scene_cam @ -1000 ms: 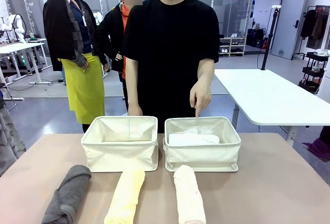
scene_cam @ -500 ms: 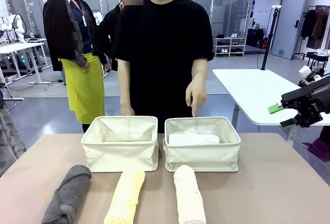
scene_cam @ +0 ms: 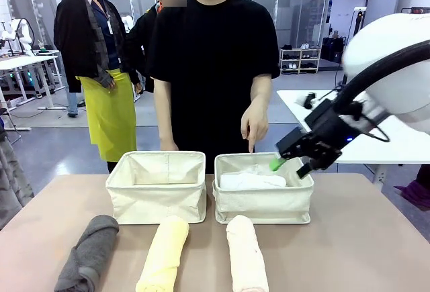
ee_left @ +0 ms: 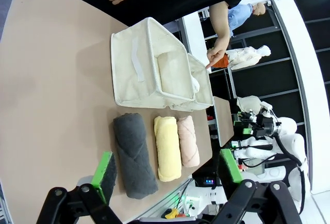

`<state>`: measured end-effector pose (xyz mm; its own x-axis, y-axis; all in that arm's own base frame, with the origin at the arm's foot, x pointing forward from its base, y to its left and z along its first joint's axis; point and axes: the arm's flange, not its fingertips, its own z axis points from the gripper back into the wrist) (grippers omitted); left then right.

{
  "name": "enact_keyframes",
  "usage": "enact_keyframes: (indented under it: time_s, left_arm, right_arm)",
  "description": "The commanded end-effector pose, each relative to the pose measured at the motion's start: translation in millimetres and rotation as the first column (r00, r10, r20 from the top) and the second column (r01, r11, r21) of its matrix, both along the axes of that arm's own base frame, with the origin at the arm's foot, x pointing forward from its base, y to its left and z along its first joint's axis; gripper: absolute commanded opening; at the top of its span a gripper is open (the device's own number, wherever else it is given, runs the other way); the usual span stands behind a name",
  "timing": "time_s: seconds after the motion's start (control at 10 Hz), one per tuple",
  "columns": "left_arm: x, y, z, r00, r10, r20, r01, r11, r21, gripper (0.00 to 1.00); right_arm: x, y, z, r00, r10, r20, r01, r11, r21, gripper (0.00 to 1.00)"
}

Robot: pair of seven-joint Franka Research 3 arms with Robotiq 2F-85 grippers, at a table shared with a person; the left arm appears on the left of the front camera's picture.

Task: Divide the towels into two baskets.
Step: Pick up one hotel-folded towel from the bottom of the table and place it in the Fabric basket indicated by the person.

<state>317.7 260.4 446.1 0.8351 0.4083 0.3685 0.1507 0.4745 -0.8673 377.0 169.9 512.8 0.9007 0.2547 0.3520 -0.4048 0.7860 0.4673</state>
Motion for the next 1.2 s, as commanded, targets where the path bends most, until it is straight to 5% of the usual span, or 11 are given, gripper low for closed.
enact_keyframes:
  time_s: [0.0, 0.7, 0.8, 1.1]
  left_arm:
    - [-1.2, 1.2, 1.9, 1.0, -0.002, 0.016, 0.002, 1.0, -0.011, 1.0]
    - [-1.2, 1.2, 1.9, 1.0, -0.002, 0.016, 0.002, 1.0, -0.011, 1.0]
    - [-1.2, 1.2, 1.9, 1.0, -0.002, 0.016, 0.002, 1.0, -0.011, 1.0]
    - [-1.2, 1.2, 1.9, 1.0, -0.002, 0.016, 0.002, 1.0, -0.011, 1.0]
  right_arm:
    - [5.7, -25.8, 2.5, 1.0, -0.024, -0.015, 0.025, 0.999, 0.032, 1.0]
    - [10.6, -31.3, 3.2, 0.999, -0.04, -0.014, 0.041, 0.998, 0.047, 1.0]
    - [5.2, -1.6, 2.8, 1.0, -0.012, 0.008, 0.013, 0.995, -0.101, 1.0]
    - [-11.8, 68.8, -18.3, 0.993, -0.083, -0.08, 0.06, 0.963, -0.262, 1.0]
